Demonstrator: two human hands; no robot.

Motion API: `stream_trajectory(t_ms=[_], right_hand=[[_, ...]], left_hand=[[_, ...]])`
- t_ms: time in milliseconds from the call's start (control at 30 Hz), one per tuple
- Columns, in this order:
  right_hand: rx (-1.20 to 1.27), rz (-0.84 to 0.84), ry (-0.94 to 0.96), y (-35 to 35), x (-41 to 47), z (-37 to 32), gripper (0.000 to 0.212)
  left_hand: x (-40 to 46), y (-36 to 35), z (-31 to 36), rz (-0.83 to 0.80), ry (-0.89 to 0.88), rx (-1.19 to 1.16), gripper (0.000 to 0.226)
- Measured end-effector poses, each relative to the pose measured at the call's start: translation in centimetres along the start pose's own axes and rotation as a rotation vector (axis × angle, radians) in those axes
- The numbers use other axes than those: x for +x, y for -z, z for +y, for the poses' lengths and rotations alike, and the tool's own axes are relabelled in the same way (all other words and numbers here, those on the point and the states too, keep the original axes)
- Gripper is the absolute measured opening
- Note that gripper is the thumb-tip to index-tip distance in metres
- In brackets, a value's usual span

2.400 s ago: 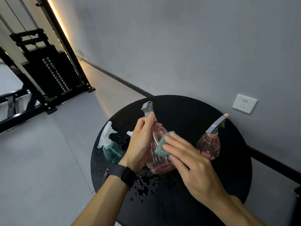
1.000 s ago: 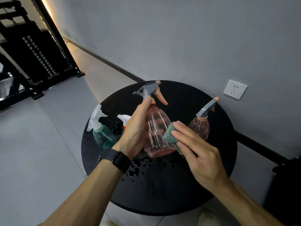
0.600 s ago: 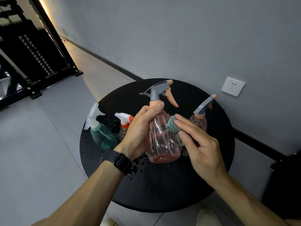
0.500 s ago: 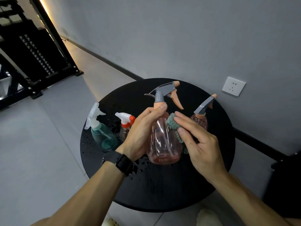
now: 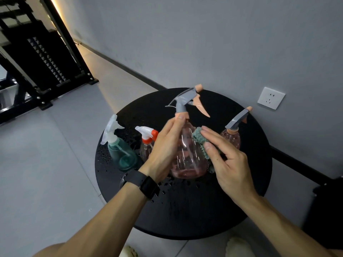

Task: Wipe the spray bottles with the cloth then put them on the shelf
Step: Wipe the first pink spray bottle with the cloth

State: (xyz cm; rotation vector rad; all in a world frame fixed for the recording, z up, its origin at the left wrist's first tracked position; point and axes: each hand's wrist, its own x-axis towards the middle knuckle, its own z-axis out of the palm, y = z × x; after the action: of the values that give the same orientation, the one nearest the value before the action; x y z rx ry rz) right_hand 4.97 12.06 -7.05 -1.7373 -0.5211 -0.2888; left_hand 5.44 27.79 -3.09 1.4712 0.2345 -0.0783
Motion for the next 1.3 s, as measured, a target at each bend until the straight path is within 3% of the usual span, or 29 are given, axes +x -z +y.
stream_trajectory(t_ms=[133, 333, 433, 633, 767, 1000, 1200, 1300], right_hand=[[0.012, 0.008, 0.032, -0.1, -1.2, 0.1, 0.037], [0.037, 0.046, 0.032, 0.2, -1.4, 0.1, 0.037], [0.038, 0.057, 0.023, 0.4, -1.1, -0.1, 0.035], [0.029, 0.045, -0.012, 0.4, -0.6, -0.3, 0.035], [0.038, 0.047, -0.038, 0.4, -0.1, -0.3, 0.036], [0.043, 0.059, -0.079, 0.1, 0.7, -0.2, 0.034], [0.053, 0.057, -0.122, 0.0, 0.9, 0.1, 0.035], [0.082, 0.049, -0.146, -0.2, 0.4, 0.0, 0.035]], left_hand=[[0.4, 0.5, 0.8, 0.072, 0.008, -0.127, 0.055], [0.7, 0.4, 0.7, 0.002, 0.034, -0.112, 0.078], [0.5, 0.2, 0.5, -0.018, 0.025, -0.131, 0.062], [-0.4, -0.4, 0.4, -0.016, 0.05, -0.116, 0.056], [-0.9, -0.8, -0.1, 0.004, 0.035, -0.084, 0.035], [-1.0, -1.1, -0.7, -0.052, -0.003, 0.121, 0.031], [-1.0, -0.9, -0.7, -0.125, 0.059, 0.193, 0.045], [-1.0, -0.9, -0.8, -0.088, 0.05, 0.171, 0.045]])
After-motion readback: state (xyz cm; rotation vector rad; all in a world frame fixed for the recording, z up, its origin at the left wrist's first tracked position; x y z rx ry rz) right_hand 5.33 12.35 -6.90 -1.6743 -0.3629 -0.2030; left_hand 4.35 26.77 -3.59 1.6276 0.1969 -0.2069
